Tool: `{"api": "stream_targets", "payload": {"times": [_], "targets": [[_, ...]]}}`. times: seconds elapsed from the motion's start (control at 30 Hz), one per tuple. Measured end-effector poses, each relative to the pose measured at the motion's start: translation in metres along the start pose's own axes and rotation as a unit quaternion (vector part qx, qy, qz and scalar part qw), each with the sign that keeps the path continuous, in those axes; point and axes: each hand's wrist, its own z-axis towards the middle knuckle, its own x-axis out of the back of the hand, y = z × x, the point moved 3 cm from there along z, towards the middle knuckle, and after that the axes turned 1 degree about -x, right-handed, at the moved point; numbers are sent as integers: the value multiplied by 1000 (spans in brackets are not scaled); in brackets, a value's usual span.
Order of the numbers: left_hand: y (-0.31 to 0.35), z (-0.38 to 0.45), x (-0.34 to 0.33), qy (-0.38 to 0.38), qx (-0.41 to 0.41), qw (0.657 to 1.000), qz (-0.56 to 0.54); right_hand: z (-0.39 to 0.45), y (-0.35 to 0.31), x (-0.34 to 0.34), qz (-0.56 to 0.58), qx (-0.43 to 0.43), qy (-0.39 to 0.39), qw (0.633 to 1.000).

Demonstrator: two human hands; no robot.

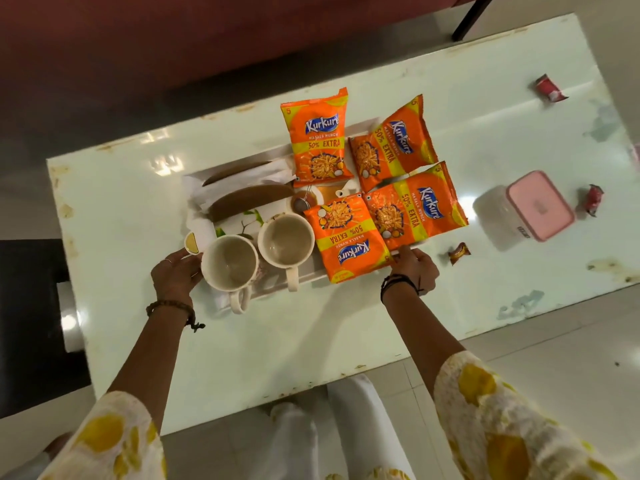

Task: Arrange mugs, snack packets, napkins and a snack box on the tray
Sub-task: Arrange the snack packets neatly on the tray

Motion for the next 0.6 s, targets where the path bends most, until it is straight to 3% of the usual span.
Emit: {"api": "stream_targets", "payload": {"times": [0.33,0.6], "targets": [[11,-1,-2,-39,0,998,45,4,11,6,-19,-13,11,1000],[10,0,-1,-59,4,997,49,9,14,7,18,0,-35,999]]}}
